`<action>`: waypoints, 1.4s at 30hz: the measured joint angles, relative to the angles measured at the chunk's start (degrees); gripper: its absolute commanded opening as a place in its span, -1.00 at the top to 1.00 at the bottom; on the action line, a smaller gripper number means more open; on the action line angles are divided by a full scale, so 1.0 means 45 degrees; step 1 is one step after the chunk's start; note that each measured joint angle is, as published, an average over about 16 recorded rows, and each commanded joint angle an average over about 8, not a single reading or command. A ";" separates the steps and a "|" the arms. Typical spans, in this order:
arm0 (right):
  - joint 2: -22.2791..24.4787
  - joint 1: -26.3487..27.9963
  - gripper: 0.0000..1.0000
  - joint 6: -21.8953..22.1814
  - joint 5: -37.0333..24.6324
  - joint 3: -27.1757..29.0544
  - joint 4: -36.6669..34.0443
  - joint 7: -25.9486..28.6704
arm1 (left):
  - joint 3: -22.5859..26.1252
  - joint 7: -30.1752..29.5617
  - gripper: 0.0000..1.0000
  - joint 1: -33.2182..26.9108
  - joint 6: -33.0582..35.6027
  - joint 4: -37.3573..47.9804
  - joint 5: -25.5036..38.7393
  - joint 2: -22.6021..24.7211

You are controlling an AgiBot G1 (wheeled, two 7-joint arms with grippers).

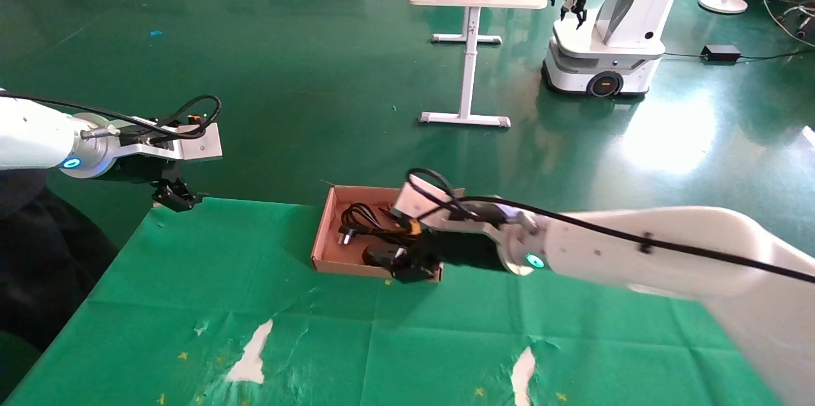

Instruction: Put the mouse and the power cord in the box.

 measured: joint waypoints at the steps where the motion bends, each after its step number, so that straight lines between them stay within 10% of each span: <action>1: 0.0165 -0.0131 -1.00 -0.0213 0.0216 0.0191 0.0116 -0.0030 | -0.0051 -0.0030 -1.00 0.0058 0.0042 -0.0081 -0.0061 -0.0039; 42: 0.6634 -0.5283 -1.00 -0.8591 0.8685 0.7674 0.4670 -0.1217 | -0.6522 -0.3806 -1.00 0.7441 0.5388 -1.0297 -0.7771 -0.4952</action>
